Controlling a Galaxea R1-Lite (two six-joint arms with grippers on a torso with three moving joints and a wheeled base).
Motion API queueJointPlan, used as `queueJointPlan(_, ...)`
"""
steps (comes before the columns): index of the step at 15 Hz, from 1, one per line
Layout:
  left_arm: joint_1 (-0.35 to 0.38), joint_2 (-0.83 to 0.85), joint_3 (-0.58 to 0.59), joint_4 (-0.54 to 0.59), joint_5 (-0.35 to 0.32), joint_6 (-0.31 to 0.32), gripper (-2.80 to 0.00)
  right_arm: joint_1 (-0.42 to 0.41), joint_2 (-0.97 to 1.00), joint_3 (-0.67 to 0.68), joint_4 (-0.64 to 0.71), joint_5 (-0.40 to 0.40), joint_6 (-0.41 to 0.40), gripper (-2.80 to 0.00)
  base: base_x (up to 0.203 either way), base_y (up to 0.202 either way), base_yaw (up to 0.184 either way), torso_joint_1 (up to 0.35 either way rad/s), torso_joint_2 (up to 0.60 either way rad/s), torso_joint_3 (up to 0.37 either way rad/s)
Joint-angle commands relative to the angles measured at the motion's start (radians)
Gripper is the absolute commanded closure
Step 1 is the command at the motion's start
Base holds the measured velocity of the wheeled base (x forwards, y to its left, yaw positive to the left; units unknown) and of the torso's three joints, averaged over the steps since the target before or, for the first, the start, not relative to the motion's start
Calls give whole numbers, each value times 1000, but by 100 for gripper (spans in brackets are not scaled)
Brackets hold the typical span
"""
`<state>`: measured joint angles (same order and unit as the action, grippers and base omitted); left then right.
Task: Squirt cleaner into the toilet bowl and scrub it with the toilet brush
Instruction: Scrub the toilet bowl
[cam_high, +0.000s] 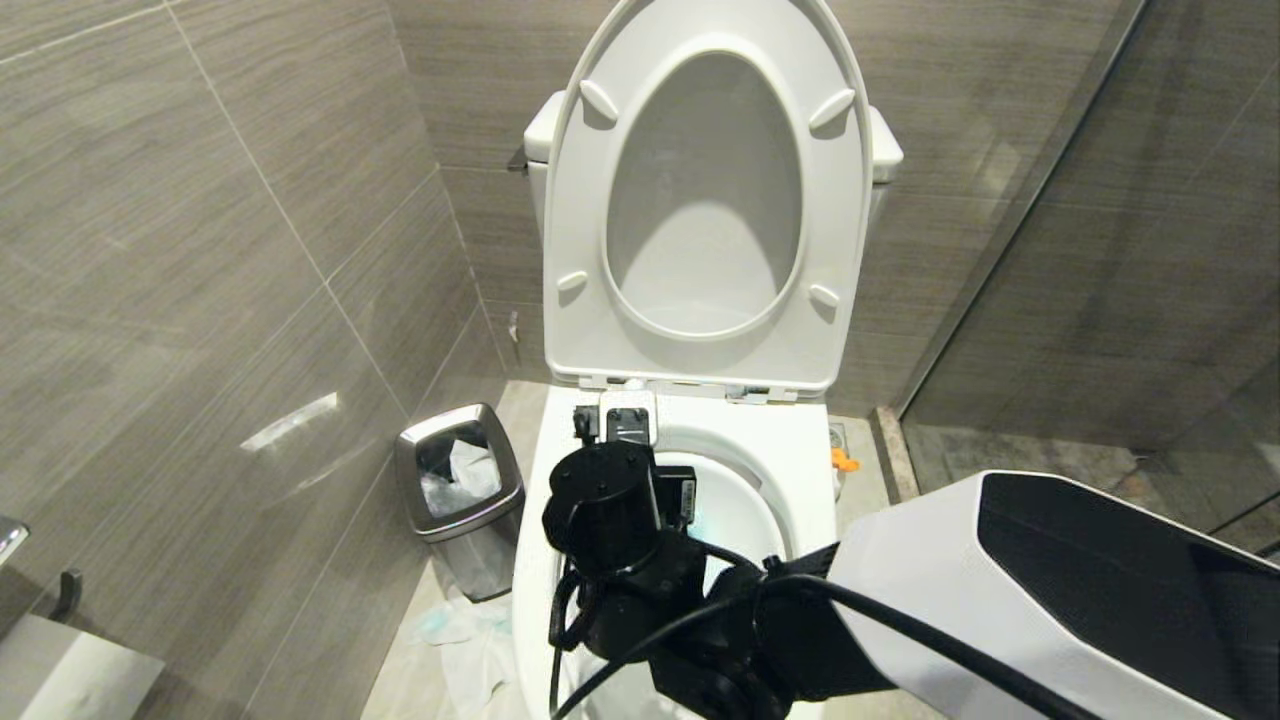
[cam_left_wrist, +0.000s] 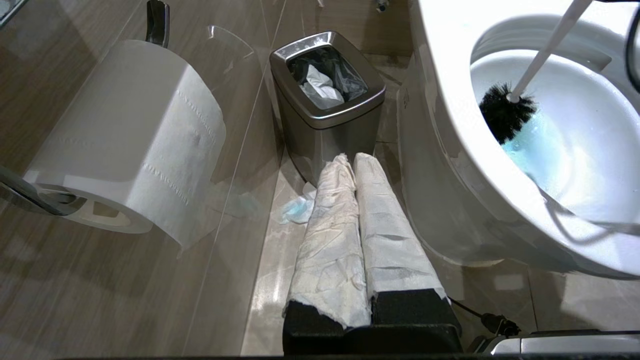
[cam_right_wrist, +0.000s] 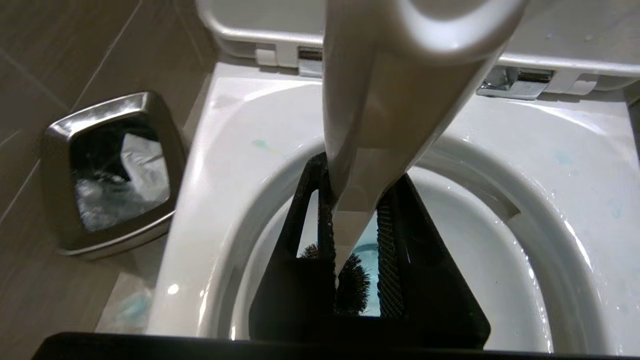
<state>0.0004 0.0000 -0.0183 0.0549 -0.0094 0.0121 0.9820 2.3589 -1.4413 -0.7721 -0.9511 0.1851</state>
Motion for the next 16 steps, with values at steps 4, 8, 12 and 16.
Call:
queueJointPlan(4,0,0,0,0,0,0,0,-111,44,-45,-6,-2,-12,0,0,0,0,0,0,0)
queueJointPlan(8,1,0,0,0,0,0,0,-192,17,4,-6,8,-24,0,0,0,0,0,0,0)
queueJointPlan(12,0,0,0,0,0,0,0,-202,-86,160,-11,15,-20,0,0,0,0,0,0,0)
queueJointPlan(16,1,0,0,0,0,0,0,-174,-188,326,-14,14,12,0,0,0,0,0,0,0)
